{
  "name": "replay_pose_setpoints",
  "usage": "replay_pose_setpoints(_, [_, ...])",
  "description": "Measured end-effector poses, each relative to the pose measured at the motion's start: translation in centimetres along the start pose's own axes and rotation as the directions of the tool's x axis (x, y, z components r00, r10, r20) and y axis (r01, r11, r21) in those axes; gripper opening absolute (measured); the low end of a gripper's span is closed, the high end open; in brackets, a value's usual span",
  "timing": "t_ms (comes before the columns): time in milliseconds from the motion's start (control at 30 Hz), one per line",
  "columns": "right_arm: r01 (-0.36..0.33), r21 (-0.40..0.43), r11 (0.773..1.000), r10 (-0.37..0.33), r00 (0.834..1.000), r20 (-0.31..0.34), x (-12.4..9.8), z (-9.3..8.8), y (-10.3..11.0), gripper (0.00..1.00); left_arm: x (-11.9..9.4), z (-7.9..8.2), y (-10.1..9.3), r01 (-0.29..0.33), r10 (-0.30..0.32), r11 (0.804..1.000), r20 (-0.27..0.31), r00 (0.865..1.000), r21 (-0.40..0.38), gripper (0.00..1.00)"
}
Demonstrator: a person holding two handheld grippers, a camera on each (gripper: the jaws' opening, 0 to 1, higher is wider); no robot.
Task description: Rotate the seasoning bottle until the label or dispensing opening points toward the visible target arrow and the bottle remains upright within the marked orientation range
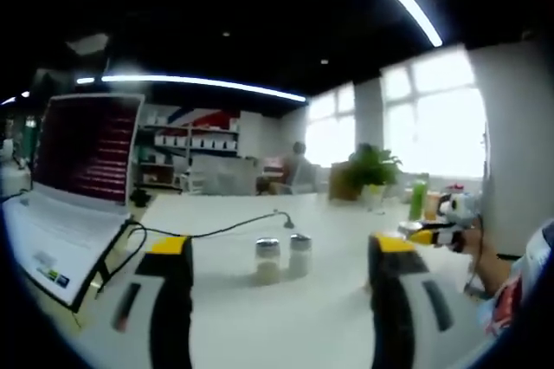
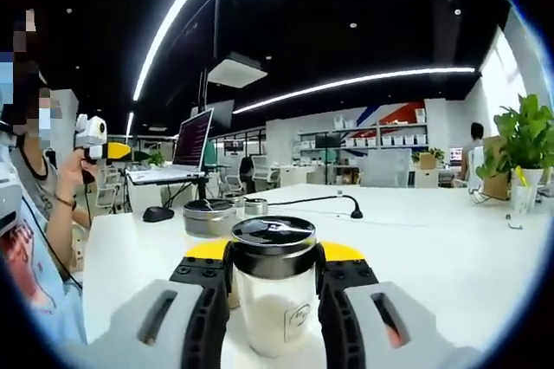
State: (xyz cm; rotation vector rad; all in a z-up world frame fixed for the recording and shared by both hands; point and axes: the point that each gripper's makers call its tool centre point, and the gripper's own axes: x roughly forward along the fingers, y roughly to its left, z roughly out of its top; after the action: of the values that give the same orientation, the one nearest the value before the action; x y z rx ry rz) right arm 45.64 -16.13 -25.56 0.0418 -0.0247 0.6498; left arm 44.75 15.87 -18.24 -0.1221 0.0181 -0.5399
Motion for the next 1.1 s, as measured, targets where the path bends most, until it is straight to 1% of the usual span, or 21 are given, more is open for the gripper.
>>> replay_pose_setpoints(33, [0.021, 0.023, 1.0, -0.022, 1.0, 0.023, -0.01, -0.13, -0.13, 0.37, -0.01, 0.08, 0.04, -0.002, 0.002, 1.0, 0.003, 1.0, 0.006, 0.89])
replay_pose_setpoints(67, [0.047, 0.026, 0.999, -0.048, 0.998, 0.046, -0.01, -0.18, -0.2, 0.37, -0.09, 0.2, 0.14, -0.007, 0.007, 1.0, 0.006, 1.0, 0.017, 0.9])
replay_pose_setpoints(100, [0.061, 0.022, 0.998, -0.062, 0.997, 0.055, -0.02, -0.25, -0.15, 0.37, -0.18, 0.34, 0.16, -0.012, 0.012, 0.999, 0.009, 1.0, 0.032, 0.9])
replay_pose_setpoints(167, [0.087, 0.017, 0.996, -0.088, 0.994, 0.062, 0.08, -0.28, -0.11, 0.37, -0.28, 0.43, 0.1, -0.017, 0.017, 0.999, 0.012, 1.0, 0.037, 0.9])
replay_pose_setpoints(300, [0.129, -0.002, 0.992, -0.129, 0.99, 0.057, 0.29, -0.27, -0.2, 0.37, -0.22, 0.59, 0.22, -0.011, 0.011, 1.0, 0.018, 1.0, 0.029, 0.89])
replay_pose_setpoints(400, [0.147, -0.005, 0.989, -0.147, 0.987, 0.069, 0.29, -0.38, -0.29, 0.37, -0.18, 0.56, 0.48, -0.018, 0.018, 0.999, 0.015, 1.0, 0.035, 0.89])
replay_pose_setpoints(533, [0.18, -0.016, 0.984, -0.178, 0.98, 0.091, 0.35, -0.37, -0.37, 0.37, -0.2, 0.58, 0.37, -0.005, 0.005, 1.0, 0.017, 1.0, 0.027, 0.89])
replay_pose_setpoints(667, [0.209, -0.036, 0.977, -0.205, 0.974, 0.092, 0.31, -0.4, -0.43, 0.37, -0.22, 0.61, 0.47, -0.017, 0.017, 0.999, 0.017, 1.0, 0.035, 0.89])
replay_pose_setpoints(833, [0.231, -0.04, 0.972, -0.227, 0.97, 0.086, 0.32, -0.45, -0.51, 0.37, -0.12, 0.6, 0.57, -0.023, 0.023, 0.999, 0.016, 1.0, 0.031, 0.89])
replay_pose_setpoints(967, [0.252, -0.041, 0.967, -0.248, 0.965, 0.084, 0.25, -0.47, -0.53, 0.37, -0.01, 0.48, 0.16, -0.012, 0.011, 0.999, 0.014, 1.0, 0.036, 0.89])
replay_pose_setpoints(1100, [0.261, -0.036, 0.965, -0.257, 0.962, 0.087, 0.19, -0.49, -0.53, 0.37, -0.03, 0.59, 0.05, -0.012, 0.011, 0.998, 0.021, 1.0, 0.058, 0.89])
